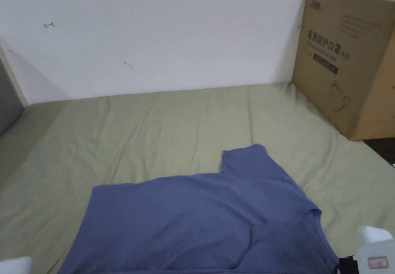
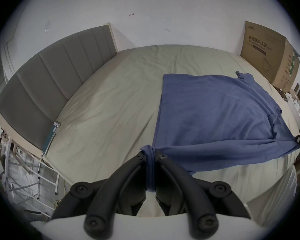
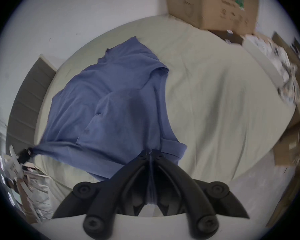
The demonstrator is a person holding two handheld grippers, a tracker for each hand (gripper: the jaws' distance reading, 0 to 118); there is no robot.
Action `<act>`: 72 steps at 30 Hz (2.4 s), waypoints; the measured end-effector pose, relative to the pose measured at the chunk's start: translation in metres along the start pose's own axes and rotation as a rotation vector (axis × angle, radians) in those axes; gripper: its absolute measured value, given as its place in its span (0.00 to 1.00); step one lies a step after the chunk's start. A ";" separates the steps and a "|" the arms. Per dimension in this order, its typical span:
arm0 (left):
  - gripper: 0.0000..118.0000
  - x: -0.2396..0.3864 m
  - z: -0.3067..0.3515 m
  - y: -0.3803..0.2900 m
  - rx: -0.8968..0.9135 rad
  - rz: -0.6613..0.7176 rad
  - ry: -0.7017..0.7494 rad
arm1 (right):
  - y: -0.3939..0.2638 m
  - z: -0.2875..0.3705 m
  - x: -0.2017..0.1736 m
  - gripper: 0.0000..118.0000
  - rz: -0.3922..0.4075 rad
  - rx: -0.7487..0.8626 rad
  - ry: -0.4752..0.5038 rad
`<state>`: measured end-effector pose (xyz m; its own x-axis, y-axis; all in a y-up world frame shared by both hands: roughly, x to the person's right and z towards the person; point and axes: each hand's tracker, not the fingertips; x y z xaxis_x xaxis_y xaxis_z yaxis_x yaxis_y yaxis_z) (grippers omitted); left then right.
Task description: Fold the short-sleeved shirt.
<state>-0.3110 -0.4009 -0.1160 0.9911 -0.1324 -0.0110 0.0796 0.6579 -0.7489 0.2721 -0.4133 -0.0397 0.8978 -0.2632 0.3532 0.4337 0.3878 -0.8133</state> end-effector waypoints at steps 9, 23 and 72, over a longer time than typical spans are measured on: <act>0.99 0.000 0.027 0.002 0.029 0.046 -0.052 | -0.001 0.020 -0.017 0.69 0.153 0.131 -0.027; 0.00 0.052 -0.002 0.026 0.015 0.116 -0.185 | 0.014 -0.004 -0.094 0.00 0.300 0.172 0.067; 0.01 0.065 -0.201 0.241 0.017 0.001 -0.099 | 0.270 -0.153 -0.059 0.70 0.188 0.022 0.019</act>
<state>-0.2482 -0.3996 -0.4303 0.9968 -0.0587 0.0542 0.0796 0.6705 -0.7376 0.3245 -0.4286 -0.3509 0.9616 -0.2012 0.1870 0.2603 0.4511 -0.8537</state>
